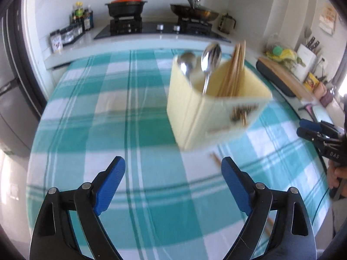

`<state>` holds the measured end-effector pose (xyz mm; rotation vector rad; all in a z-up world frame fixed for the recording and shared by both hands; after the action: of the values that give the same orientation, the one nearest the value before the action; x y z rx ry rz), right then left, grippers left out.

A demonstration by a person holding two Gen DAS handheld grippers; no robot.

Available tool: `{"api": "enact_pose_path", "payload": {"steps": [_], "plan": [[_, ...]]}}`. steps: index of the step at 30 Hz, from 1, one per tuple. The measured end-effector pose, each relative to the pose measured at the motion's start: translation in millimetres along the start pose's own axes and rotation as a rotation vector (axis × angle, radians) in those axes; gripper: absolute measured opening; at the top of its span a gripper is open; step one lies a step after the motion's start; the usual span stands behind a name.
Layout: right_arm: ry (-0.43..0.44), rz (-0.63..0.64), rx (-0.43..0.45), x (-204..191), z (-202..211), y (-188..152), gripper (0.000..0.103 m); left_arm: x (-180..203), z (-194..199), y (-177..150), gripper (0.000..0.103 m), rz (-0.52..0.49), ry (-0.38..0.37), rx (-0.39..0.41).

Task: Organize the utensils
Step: 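Open both tools to release the spoon and chopstick into the caddy, then move both tools back over the remaining bamboo chopsticks on the cloth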

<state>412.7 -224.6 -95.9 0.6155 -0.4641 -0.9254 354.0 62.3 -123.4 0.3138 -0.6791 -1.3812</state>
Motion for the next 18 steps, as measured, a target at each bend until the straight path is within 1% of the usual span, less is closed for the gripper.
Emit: {"api": "enact_pose_path", "payload": {"steps": [2,3,5,7,8,9,12,15,18], "plan": [[-0.026,0.0,-0.069,-10.5,2.5,-46.8,0.048,-5.4,-7.0,-39.0,0.091,0.043,0.002,-0.056],[-0.026,-0.015,-0.095,-15.4,4.3,-67.4,0.048,-5.7,-10.6,-55.4,0.091,0.067,-0.006,-0.071],[-0.027,-0.054,-0.114,-24.0,9.5,-99.0,0.048,-2.8,-15.9,-80.3,0.091,0.102,-0.021,-0.072],[-0.052,-0.079,-0.106,-30.0,13.4,-119.2,0.048,2.6,-20.4,-95.3,0.091,0.119,-0.012,-0.057],[-0.06,-0.096,-0.106,-31.1,13.4,-126.4,0.048,5.8,-21.7,-100.1,0.091,0.121,-0.006,-0.041],[-0.064,-0.116,-0.11,-30.9,12.7,-132.5,0.048,9.0,-19.4,-103.3,0.091,0.111,0.012,-0.008],[-0.075,-0.145,-0.09,-30.2,14.4,-143.4,0.048,12.2,-18.9,-108.7,0.092,0.1,0.033,0.034],[-0.104,-0.148,-0.077,-31.9,18.4,-149.1,0.048,10.9,-17.9,-110.6,0.093,0.105,0.045,0.047],[-0.129,-0.142,-0.089,-33.6,16.7,-148.9,0.048,9.8,-19.4,-111.5,0.096,0.102,0.048,0.043]]}}
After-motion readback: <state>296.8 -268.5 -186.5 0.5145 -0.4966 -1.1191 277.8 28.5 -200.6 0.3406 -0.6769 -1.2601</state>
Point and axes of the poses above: each gripper's, at about its wrist camera, not at the fingertips, and z roughly against the way its jaws point, x to its right, y to its top, the point moved 1 cm from there along -z, roughly the way its jaws point, and after that the axes turned 11 degrees about z, right-handed, at the moved point
